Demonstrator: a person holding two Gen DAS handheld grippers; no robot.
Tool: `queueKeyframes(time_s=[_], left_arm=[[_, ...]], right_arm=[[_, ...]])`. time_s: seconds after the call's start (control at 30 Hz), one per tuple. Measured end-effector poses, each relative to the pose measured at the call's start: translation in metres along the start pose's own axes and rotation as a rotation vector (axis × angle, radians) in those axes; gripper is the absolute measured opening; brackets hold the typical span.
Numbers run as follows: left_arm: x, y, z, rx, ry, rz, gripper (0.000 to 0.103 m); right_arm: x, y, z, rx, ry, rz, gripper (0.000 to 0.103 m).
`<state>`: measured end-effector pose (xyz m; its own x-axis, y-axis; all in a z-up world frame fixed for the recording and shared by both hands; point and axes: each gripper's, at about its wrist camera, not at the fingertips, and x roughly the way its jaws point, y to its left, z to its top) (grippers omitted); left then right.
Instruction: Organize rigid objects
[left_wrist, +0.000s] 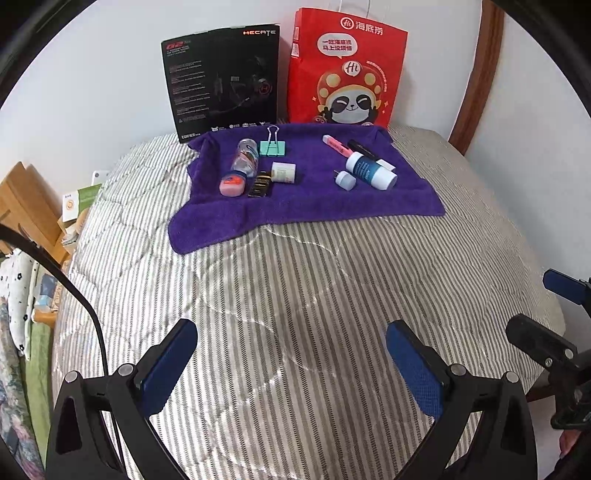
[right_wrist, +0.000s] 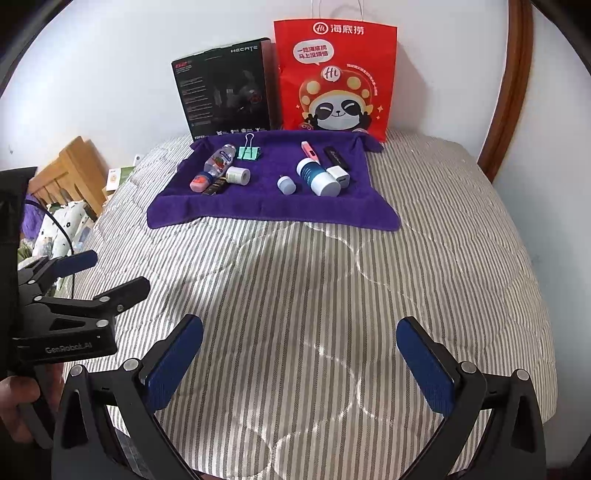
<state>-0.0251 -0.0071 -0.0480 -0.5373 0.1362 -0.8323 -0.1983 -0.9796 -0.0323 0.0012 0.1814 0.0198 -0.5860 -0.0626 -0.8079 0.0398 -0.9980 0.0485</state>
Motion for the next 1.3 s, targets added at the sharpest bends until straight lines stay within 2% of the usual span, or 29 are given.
queueKeyframes(time_s=[0.23,0.53,1.0,1.3], left_arm=[[-0.001,0.000,-0.002,-0.005,-0.007,-0.026,0.103],[0.000,0.004,-0.004,-0.021,0.001,-0.018,0.103],[-0.017,0.003,-0.007,-0.013,-0.021,0.044,0.103],[-0.023,0.006,-0.009,-0.024,-0.024,0.054,0.103]], right_arm=[[-0.007,0.002,-0.007,-0.004,-0.019,-0.002,0.103],[-0.011,0.002,-0.011,0.002,-0.033,0.000,0.103],[-0.016,0.010,-0.012,-0.007,-0.039,0.006,0.103],[-0.021,0.013,-0.014,-0.006,-0.046,0.003,0.103]])
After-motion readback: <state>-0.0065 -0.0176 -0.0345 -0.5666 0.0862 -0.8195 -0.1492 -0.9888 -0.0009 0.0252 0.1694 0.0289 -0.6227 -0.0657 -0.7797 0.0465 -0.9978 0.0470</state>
